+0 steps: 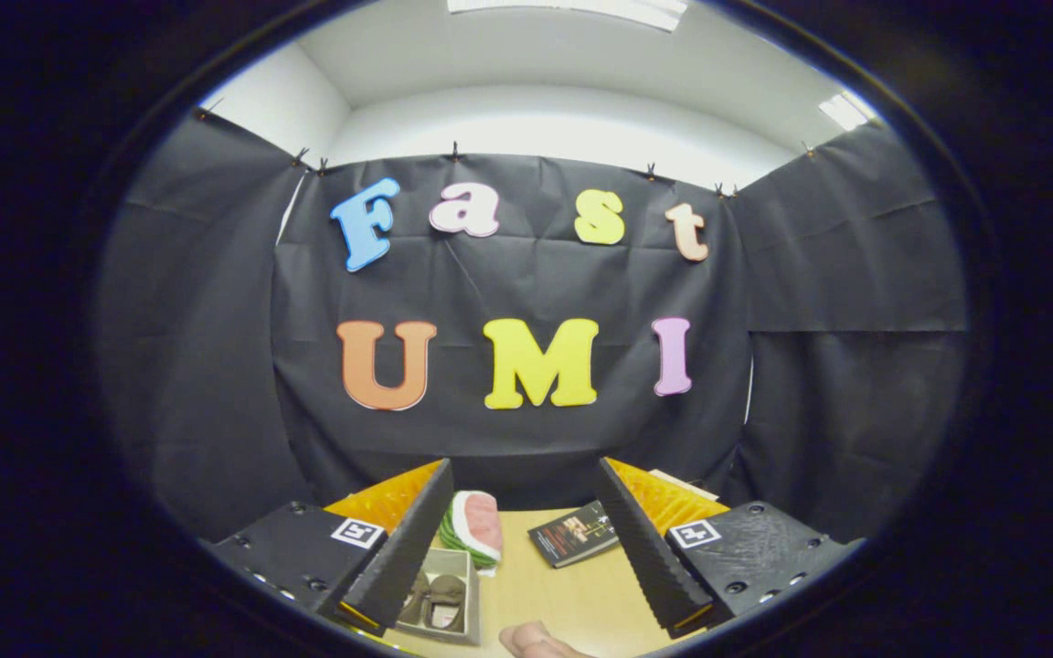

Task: Open the storage box then place both shoes into the box .Put the left shoe in first, then the right shoe, with the right side of both shoes facing outward in a uniform manner.

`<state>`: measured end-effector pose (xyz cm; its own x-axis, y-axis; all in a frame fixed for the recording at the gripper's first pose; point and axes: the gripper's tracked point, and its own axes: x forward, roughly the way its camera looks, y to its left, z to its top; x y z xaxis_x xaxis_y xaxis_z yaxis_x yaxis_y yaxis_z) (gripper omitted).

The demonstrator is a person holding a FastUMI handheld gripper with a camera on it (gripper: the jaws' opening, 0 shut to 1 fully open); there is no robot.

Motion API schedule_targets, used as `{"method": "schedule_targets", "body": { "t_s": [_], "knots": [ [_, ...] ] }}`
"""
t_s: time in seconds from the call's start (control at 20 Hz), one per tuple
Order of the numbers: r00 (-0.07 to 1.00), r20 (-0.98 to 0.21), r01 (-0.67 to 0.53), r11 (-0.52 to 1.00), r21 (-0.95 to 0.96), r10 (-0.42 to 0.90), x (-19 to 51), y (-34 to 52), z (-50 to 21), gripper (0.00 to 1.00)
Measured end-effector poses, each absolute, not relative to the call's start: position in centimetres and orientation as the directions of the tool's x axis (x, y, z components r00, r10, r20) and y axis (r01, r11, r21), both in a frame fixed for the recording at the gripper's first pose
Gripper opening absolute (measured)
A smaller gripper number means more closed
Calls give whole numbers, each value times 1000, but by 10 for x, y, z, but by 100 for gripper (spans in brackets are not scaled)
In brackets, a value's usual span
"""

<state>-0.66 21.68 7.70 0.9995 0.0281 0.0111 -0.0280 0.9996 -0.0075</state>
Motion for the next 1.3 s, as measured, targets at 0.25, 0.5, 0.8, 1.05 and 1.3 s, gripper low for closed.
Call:
{"method": "schedule_targets", "body": {
  "t_s": [0.25, 0.5, 0.8, 1.05, 1.3],
  "knots": [
    [998, -38, -52, 998, -28, 51, -23, 197, 49, 97],
    [997, -16, -72, 996, -48, 71, -33, 176, 50, 97],
    [995, -6, -103, 993, -56, 103, -43, 147, 55, 97],
    [994, 10, -107, 993, -47, 108, -46, 128, 64, 97],
    [993, 12, -116, 993, -31, 117, -43, 119, 62, 97]
  ]
}}
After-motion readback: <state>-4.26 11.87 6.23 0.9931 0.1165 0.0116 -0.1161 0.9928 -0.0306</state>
